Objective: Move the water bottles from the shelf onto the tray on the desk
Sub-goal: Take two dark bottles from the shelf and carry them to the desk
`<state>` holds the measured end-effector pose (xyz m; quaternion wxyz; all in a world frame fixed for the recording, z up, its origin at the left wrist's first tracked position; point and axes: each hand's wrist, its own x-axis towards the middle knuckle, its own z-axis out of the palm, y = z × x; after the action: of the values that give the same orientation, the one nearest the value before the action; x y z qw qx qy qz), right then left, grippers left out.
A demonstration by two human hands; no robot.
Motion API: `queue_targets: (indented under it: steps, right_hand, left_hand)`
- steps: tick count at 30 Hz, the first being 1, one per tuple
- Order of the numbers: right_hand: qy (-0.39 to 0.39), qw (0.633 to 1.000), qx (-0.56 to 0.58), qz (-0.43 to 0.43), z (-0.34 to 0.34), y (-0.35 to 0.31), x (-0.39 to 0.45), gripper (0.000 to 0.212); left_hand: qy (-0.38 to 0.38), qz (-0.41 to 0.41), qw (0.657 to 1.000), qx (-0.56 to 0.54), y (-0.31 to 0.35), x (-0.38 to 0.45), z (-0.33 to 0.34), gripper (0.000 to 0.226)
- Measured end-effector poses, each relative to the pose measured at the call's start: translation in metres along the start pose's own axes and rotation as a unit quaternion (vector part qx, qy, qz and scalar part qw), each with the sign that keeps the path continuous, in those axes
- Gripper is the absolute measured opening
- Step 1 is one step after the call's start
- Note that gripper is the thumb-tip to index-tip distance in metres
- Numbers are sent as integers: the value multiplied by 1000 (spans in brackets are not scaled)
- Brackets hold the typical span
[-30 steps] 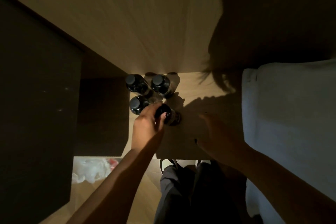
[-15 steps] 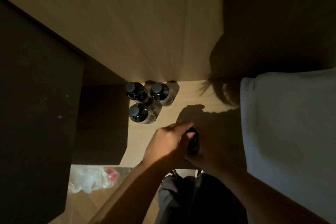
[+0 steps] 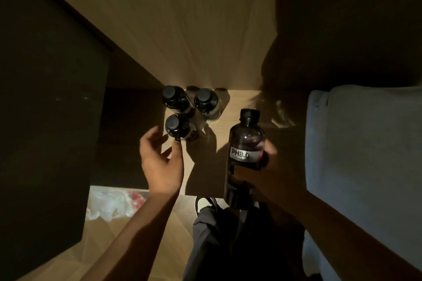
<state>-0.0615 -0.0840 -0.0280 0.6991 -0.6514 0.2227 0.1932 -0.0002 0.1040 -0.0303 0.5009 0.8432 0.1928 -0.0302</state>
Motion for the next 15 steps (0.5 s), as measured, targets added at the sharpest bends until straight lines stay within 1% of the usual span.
queue_targets:
  steps: [2, 4, 6, 7, 8, 10, 12, 15]
  right_hand:
    - [1, 998, 44, 40, 0, -5, -5, 36]
    - [6, 992, 96, 80, -1, -1, -9, 24]
    - [24, 984, 135, 113, 0, 0, -13, 18]
    - [32, 983, 140, 118, 0, 3, -13, 20]
    - [36, 982, 146, 118, 1, 5, -14, 27]
    - [35, 977, 166, 127, 2, 8, -15, 48]
    - [31, 972, 194, 132, 3, 15, -14, 54]
    - [30, 969, 197, 144, 6, 23, -13, 59]
  left_hand:
    - [-2, -36, 999, 26, -10, 8, 5, 62]
    - [-31, -50, 997, 52, -20, 20, 13, 71]
    - [-60, -63, 994, 69, -25, 30, 23, 78]
    - [-67, -72, 993, 65, -24, 33, 28, 79]
    - [-68, -86, 993, 49, -23, 36, 32, 78]
    - [-60, -125, 990, 1, -16, 41, 41, 71]
    - [-53, -151, 986, -39, -10, 45, 46, 66]
    - [-47, -143, 987, -49, -14, 46, 46, 61]
